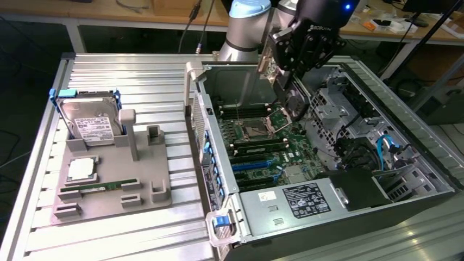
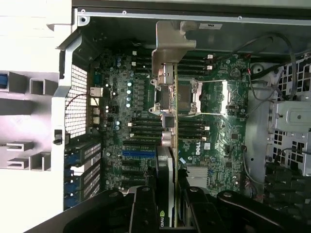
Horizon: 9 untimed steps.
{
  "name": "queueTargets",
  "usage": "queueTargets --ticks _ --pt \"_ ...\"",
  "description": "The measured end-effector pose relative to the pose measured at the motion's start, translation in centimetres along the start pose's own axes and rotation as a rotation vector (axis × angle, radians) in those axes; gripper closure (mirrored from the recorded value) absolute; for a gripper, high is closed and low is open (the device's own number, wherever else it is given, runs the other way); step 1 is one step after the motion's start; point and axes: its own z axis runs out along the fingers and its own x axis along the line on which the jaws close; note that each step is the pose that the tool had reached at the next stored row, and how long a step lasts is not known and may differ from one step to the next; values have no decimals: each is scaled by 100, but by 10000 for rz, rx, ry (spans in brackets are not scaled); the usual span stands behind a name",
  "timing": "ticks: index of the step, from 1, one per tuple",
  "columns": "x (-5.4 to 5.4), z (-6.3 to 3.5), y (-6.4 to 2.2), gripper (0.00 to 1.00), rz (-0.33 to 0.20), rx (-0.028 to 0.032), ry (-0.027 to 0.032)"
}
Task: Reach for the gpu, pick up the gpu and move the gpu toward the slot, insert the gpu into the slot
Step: 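Insert the gpu into the slot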
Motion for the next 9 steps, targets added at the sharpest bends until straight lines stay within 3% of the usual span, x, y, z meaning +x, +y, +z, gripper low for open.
queueTargets --ticks 9 --pt "-1 12 0 73 -1750 23 34"
